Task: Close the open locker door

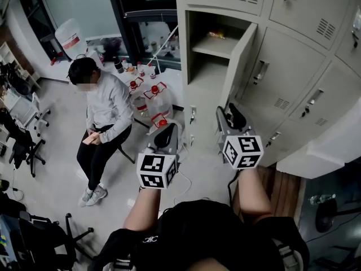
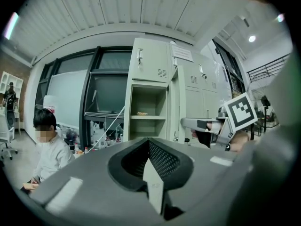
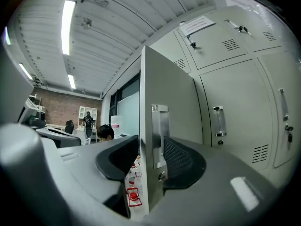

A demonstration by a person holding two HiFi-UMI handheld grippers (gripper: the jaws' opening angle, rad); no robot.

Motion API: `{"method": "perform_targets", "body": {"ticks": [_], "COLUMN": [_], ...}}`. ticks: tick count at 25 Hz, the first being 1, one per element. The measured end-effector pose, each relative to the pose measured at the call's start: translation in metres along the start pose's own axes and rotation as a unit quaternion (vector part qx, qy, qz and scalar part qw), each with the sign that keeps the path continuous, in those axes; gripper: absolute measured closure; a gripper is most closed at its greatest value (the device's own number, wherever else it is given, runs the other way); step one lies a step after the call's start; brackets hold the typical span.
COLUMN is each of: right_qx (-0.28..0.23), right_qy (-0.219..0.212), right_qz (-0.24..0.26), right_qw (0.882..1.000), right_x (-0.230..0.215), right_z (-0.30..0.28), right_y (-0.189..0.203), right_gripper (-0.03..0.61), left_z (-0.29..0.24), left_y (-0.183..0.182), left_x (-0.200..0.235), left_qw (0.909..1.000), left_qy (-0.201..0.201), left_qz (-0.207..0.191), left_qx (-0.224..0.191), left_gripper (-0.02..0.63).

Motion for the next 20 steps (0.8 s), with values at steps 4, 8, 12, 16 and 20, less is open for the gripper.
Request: {"method": "perform_targets", "body": {"ticks": [4,8,12,16,20], "right_qx": [0.011,0.012,0.017,0.017,0.027], "right_qy": [-0.011,-0.022,-0.033,-0.050,-0.067], "right_qz": [0.005,0.013,0.014,0.004,0.009], "right_qw": [1.000,1.000,0.999,0.999,0.997], "right_x": [-0.003,0.000,0.004,0.011,0.019], "right_z": [-0.007,-0.011,-0.021,-0.036,-0.057], "right_y": [0.000,0.000,0.000,0.001,0.001], "right_gripper": [0.430,0.431,0.431,0.439,0.448], "left_z": [-0.001,0.000,0.000,0.004,0.012], "left_y": [0.004,0.010,0.012,0.013,0.013], "left_x": [0.007,0.015,0.019,0.030,0.043], "left_qw": [1.0000,0.9997,0.9994,0.9988,0.9975], "left_qy": [-0.008,-0.019,-0.030,-0.047,-0.069], "left_qz": [0.001,0.005,0.004,0.002,0.006], "left_qx": [0.004,0.012,0.015,0.016,0.014], "left_gripper": [0.614,0.614,0.612,0.614,0.613]}}
Point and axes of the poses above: the fingertips, and each gripper's own axes: z backward along the fingers, x to its left, y out of its underside, the point moved 5 cm from there along z, backward along the fingers, and after that the axes turned 3 degrees about -z, right-handed, at the moved point
